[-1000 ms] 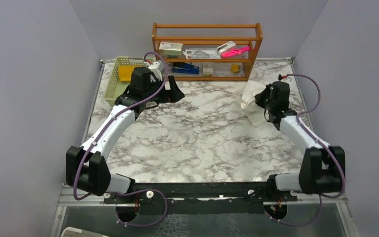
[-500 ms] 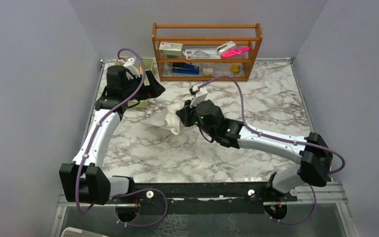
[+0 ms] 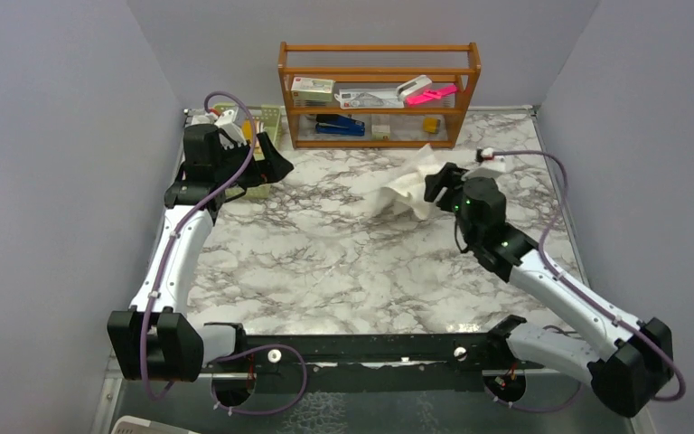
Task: Roll the towels
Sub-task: Move the towel to the center of the board.
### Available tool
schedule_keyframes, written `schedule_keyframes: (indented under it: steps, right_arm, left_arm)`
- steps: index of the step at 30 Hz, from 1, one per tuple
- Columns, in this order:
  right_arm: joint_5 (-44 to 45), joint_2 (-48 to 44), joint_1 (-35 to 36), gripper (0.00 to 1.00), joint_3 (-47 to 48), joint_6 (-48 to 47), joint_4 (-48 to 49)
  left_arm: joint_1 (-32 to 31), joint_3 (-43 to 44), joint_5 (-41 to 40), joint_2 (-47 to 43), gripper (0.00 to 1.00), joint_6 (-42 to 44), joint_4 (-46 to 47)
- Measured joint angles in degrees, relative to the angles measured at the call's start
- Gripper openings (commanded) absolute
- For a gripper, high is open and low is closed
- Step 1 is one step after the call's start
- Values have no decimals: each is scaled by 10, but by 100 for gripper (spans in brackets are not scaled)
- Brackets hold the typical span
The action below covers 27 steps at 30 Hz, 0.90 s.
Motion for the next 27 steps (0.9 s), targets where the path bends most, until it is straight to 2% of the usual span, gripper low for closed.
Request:
schedule_keyframes:
  steps: [3, 6, 10, 14, 19, 22, 27]
  right_arm:
    - [-12, -39, -89, 100, -52, 24, -53]
    - [-29, -43, -97, 100, -69, 34, -89]
    - [-51, -32, -97, 100, -67, 34, -91]
    - [-78, 58, -110, 100, -26, 34, -91]
    - [-150, 153, -193, 97, -18, 23, -79]
    - [-172, 223, -226, 89, 16, 4, -79]
    - [-214, 327, -224, 87, 91, -17, -63]
  left_arm:
    - [0, -6, 8, 8, 93, 0, 0]
    - [0, -8, 17, 20, 90, 0, 2]
    - [-10, -20, 18, 36, 89, -1, 13]
    - [-65, -36, -7, 42, 89, -1, 16]
    - [-136, -63, -29, 43, 88, -8, 21]
    - [-144, -65, -35, 47, 88, -10, 23]
    - [-143, -65, -42, 47, 88, -10, 31]
